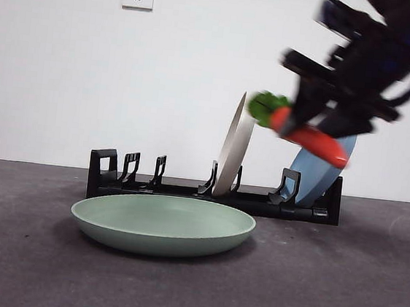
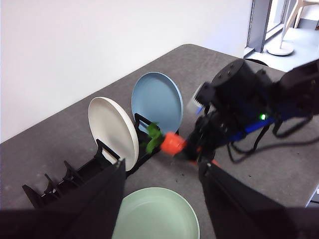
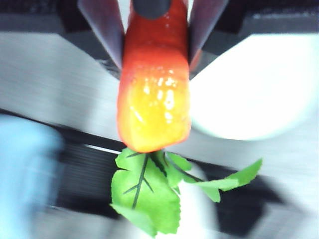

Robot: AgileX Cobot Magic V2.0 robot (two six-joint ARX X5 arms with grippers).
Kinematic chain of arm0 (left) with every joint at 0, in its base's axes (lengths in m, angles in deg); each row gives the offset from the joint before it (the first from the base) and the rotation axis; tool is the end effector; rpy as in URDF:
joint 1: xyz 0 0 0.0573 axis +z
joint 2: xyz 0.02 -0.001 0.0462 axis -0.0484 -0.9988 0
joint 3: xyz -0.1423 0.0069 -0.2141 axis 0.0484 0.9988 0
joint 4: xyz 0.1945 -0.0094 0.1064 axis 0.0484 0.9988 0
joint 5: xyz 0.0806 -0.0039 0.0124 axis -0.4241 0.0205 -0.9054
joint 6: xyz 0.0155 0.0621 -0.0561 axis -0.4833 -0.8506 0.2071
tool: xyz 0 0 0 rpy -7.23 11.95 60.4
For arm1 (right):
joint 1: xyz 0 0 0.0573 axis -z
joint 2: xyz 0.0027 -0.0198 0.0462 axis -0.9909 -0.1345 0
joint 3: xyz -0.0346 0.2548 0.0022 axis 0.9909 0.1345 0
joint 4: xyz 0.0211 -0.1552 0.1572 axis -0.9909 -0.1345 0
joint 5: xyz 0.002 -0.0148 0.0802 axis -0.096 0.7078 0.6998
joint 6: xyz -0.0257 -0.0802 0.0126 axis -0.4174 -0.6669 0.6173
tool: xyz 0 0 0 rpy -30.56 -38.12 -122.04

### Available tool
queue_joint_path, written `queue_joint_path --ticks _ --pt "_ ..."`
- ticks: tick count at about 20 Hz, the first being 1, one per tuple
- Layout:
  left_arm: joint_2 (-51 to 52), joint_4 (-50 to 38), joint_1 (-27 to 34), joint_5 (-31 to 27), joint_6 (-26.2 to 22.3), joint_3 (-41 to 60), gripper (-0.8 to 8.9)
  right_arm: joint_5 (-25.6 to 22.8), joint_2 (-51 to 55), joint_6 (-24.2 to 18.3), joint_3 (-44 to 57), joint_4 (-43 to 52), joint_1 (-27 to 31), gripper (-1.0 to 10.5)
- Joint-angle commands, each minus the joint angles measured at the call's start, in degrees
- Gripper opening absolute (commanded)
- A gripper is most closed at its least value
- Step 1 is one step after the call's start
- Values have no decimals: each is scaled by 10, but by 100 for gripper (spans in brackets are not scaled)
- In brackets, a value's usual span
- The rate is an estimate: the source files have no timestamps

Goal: Take the green plate from the plate rack,put the plate on the table,take the carrot from the table,put the carrot in the plate

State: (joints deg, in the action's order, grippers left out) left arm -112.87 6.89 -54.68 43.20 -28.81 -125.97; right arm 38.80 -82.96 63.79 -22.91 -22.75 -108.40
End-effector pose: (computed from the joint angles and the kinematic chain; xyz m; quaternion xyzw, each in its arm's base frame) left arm 0.1112 -0.1339 0.4215 0.0945 0.1323 -0.3353 0.9280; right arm 0.2787 0.1487 0.2177 -0.0009 0.3298 0.2657 0.9059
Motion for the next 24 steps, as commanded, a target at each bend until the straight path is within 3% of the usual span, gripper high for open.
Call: queue_joint_path --ticks 1,3,6,11,18,20,23,24 --pt "0 1 -2 -2 4 3 252 -6 -26 28 2 50 -67 -17" --pt "0 2 -2 -2 4 3 252 -42 -66 35 2 111 -123 -17" --pt "0 5 -2 -2 4 3 252 -46 -139 40 -5 156 -156 -17" --pt "0 24 -2 -2 4 3 252 -57 -231 42 -41 165 -160 -17" --pt "0 29 -2 -2 9 3 252 -56 -241 40 -47 139 -160 -5" --pt "0 31 -2 -2 9 3 252 -56 -248 40 -47 119 -160 110" --pt "0 38 -2 -2 9 3 252 -56 -254 40 -47 106 -160 383" --pt "0 41 -2 -2 9 3 252 -56 -254 40 -47 111 -160 412"
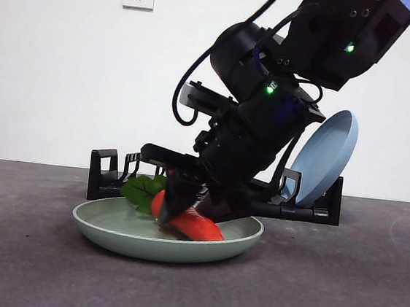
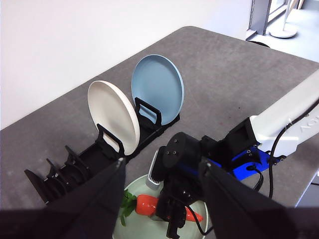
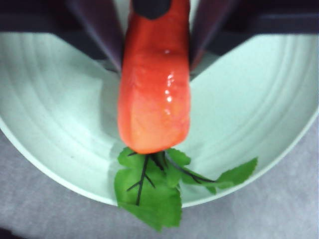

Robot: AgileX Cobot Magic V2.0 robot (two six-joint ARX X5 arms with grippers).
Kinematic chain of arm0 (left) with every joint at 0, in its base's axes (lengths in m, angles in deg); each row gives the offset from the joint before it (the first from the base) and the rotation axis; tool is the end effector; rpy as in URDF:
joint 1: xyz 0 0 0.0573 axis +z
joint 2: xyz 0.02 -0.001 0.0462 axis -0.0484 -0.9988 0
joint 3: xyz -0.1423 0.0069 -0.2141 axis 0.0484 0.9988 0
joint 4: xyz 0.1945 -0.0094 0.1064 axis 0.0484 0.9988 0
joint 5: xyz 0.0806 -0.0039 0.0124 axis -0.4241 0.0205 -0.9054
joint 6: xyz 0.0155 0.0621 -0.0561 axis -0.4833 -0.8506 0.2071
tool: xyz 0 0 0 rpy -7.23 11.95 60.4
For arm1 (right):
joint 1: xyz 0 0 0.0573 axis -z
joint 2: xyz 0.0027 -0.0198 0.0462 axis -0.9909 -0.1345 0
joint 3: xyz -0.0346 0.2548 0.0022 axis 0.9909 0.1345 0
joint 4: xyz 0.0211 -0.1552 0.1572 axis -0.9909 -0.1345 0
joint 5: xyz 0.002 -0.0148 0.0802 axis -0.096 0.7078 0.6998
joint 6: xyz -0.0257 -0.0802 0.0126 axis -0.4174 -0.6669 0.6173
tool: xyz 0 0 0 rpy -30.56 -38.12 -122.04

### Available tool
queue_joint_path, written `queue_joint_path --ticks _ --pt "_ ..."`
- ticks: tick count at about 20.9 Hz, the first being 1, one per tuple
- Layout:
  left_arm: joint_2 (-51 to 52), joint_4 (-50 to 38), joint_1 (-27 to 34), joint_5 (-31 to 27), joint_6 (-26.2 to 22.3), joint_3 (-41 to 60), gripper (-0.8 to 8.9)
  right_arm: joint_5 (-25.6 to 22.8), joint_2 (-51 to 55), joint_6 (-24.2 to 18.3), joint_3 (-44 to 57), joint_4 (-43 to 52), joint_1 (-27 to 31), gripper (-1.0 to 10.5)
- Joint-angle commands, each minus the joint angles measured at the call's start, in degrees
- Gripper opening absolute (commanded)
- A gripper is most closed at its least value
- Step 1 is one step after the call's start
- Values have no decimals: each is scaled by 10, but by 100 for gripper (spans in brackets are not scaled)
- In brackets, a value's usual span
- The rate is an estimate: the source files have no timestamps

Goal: Take the green plate from the plate rack,put the plate on the table,take the carrot from the table,put the carrot in the plate

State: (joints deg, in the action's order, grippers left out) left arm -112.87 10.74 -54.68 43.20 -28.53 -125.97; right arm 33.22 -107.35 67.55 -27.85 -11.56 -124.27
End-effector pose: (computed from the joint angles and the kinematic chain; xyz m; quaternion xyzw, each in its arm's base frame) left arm 0.1095 -0.1311 0.4130 0.1124 0.1593 -0.3327 0.9227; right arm 0.2797 0.2569 0.1234 -0.0558 0.3931 0.3206 0.8600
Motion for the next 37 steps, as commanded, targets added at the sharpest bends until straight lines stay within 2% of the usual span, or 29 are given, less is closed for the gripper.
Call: queue_joint_path --ticks 1,6,9,17,21,23,25,26,29,30,37 --pt "0 8 -2 -2 6 3 252 0 -8 2 2 1 -1 412" --pt "0 27 -2 -2 6 3 252 0 41 2 -5 -12 -2 413" --pt "0 37 -2 -3 5 3 252 -1 123 2 -5 -77 -5 412" --pt "0 114 -2 2 5 3 251 33 443 -17 -5 -460 -5 405" --pt "0 144 -2 45 8 3 251 46 549 -17 -5 -570 -5 404" --pt "0 150 -2 62 10 3 247 46 581 -17 -5 -593 -5 380" --pt "0 156 -2 75 10 3 241 46 608 -17 -5 -613 -5 281" --pt "0 159 -2 78 11 3 211 46 617 -17 -5 -619 -5 223" --pt "0 172 -2 78 22 3 -16 46 639 -17 -5 -638 -5 19" --pt "0 174 -2 79 24 3 -9 46 643 -17 -5 -642 -5 -19" --pt "0 177 -2 78 24 3 -8 45 651 -17 -5 -653 -5 -11"
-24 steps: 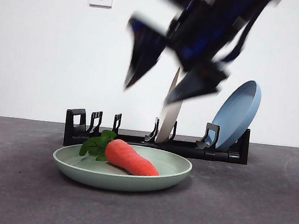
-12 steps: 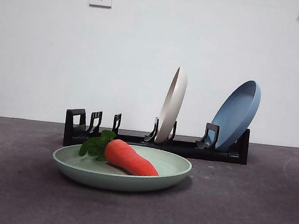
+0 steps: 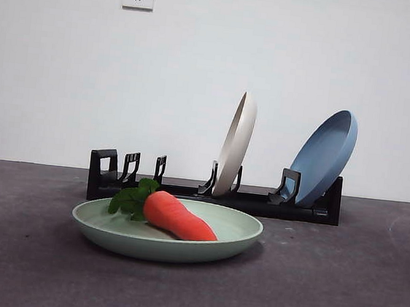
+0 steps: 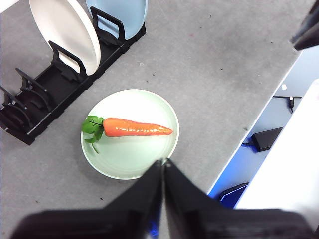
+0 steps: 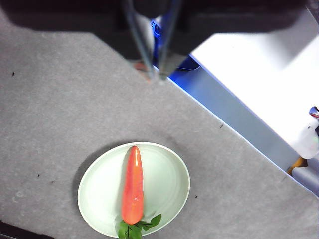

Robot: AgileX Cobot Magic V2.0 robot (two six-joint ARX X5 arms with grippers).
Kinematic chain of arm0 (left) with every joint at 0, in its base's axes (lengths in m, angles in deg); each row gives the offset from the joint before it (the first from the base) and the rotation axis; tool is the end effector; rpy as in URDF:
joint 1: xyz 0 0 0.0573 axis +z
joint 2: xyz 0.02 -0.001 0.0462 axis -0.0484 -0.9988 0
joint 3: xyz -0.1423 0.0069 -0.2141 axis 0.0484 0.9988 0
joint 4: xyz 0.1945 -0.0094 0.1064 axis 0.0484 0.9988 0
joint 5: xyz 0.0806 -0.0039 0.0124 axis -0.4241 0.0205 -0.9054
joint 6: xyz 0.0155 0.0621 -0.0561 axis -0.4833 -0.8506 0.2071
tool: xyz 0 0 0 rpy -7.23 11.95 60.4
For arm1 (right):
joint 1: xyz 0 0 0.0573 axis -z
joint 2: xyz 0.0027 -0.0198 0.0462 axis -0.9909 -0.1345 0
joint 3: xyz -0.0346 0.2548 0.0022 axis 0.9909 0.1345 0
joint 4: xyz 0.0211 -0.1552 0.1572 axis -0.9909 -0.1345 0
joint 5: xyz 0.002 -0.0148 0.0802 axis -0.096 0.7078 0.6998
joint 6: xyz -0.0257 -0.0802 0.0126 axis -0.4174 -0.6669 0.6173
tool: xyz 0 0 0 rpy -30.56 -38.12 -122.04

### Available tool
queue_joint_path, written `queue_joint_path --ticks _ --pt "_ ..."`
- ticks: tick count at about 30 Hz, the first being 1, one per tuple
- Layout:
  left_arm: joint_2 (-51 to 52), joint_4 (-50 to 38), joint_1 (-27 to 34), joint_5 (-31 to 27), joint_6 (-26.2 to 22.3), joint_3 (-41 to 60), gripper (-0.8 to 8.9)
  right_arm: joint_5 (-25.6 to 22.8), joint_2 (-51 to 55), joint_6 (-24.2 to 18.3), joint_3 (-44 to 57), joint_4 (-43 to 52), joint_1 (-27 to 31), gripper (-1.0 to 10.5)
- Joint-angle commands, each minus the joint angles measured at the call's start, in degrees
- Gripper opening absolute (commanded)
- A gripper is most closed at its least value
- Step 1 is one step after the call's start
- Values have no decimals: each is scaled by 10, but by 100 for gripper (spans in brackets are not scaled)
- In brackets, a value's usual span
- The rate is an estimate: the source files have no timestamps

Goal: Take the green plate from the plate rack,put the plate on the table,take the carrot from the table,put the carrot in the plate

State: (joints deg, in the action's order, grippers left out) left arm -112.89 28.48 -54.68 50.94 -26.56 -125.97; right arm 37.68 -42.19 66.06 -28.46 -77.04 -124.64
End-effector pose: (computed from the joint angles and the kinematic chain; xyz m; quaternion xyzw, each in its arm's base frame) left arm 0.0906 -0.1192 0.3756 0.1699 0.2978 -0.3709 0.8630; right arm 0.0812 0.0867 0.2946 -0.0542 0.3937 0.3614 0.8435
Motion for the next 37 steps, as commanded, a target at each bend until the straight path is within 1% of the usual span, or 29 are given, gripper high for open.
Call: queue_joint_path --ticks 1,20,25,26,27,29,31,33,35,37 --pt "1 0 -2 1 4 3 -7 1 0 -2 1 2 -1 -5" --pt "1 -1 -2 -5 4 3 -3 -1 1 -2 1 2 -1 5" --pt "1 -24 -2 -9 3 3 -4 -1 1 -2 1 2 -1 5" --pt "2 -31 0 -17 -1 3 -4 -1 1 -2 1 2 -1 5" --pt "7 -38 6 -28 -20 3 -3 -1 1 -2 1 2 -1 5" --pt "14 -58 30 -37 -57 4 -4 -1 1 -2 1 2 -1 5" --pt "25 -103 71 -34 -104 8 -3 -1 1 -2 1 2 -1 5" --pt "43 -184 124 -23 -139 24 -3 -1 1 -2 1 2 -1 5" --pt "70 -275 180 14 -154 57 -3 -1 1 -2 1 2 -1 5" --pt "104 -368 240 57 -154 107 -3 -1 1 -2 1 2 -1 5"
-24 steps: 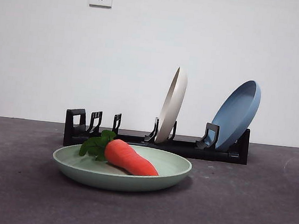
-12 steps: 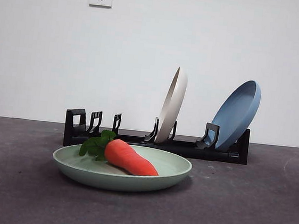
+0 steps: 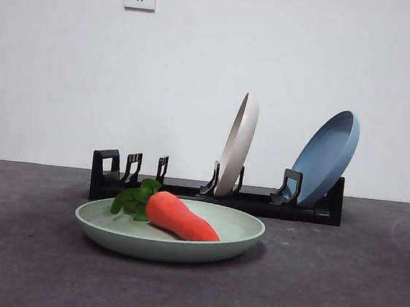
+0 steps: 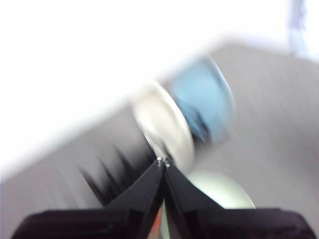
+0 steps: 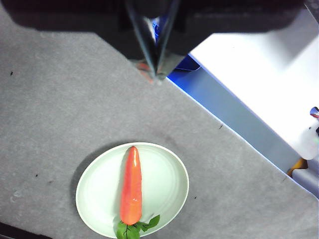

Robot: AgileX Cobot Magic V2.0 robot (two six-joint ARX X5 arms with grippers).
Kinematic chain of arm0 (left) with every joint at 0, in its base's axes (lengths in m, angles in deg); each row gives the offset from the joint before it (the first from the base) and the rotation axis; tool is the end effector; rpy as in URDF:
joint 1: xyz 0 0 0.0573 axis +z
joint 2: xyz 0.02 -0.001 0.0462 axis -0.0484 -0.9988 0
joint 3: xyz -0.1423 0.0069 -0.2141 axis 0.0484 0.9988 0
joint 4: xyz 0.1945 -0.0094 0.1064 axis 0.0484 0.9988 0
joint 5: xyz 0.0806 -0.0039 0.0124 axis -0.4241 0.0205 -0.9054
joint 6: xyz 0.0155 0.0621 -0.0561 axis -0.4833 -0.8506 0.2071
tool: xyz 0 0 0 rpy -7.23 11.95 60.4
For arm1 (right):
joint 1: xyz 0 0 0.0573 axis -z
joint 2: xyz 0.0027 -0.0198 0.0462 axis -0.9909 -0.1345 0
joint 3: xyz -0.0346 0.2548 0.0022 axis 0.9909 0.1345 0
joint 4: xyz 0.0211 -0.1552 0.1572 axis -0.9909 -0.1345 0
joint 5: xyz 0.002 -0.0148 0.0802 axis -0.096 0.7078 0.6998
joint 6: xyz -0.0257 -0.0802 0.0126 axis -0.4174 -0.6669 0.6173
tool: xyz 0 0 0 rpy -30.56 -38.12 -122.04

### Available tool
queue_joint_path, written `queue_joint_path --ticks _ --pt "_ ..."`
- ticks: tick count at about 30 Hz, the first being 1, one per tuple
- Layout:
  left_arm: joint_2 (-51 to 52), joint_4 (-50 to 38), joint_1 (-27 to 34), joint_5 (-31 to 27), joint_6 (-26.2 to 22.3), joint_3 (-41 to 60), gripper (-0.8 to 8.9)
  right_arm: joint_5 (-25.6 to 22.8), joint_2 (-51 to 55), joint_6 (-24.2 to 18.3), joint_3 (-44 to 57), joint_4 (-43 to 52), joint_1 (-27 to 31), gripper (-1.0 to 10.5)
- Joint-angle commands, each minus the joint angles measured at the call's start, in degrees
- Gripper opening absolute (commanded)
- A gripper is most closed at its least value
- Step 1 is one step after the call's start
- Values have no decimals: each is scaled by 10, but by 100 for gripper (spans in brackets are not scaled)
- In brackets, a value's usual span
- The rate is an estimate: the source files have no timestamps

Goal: Take the green plate from the plate rack,put the plate on the table,take the carrot from the table,put the carrot in the plate

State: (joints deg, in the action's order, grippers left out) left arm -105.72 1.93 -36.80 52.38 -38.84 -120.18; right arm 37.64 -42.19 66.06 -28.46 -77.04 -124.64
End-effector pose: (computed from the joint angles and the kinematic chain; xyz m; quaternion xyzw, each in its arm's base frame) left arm 0.1224 -0.0875 0.4200 0.1224 0.0781 -0.2741 0.9507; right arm 0.0812 0.0867 0.2946 -0.0544 0.3936 0.3611 0.8436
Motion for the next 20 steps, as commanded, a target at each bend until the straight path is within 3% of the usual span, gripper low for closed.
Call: queue_joint_path --ticks 1,7,20 --pt "55 -153 93 62 -30 82 -3 -1 1 -2 1 2 -1 5" --pt "187 -384 223 90 -28 306 -3 -1 1 -2 1 2 -1 5" --pt "384 -416 343 89 -7 632 -3 -1 1 -2 1 2 -1 5"
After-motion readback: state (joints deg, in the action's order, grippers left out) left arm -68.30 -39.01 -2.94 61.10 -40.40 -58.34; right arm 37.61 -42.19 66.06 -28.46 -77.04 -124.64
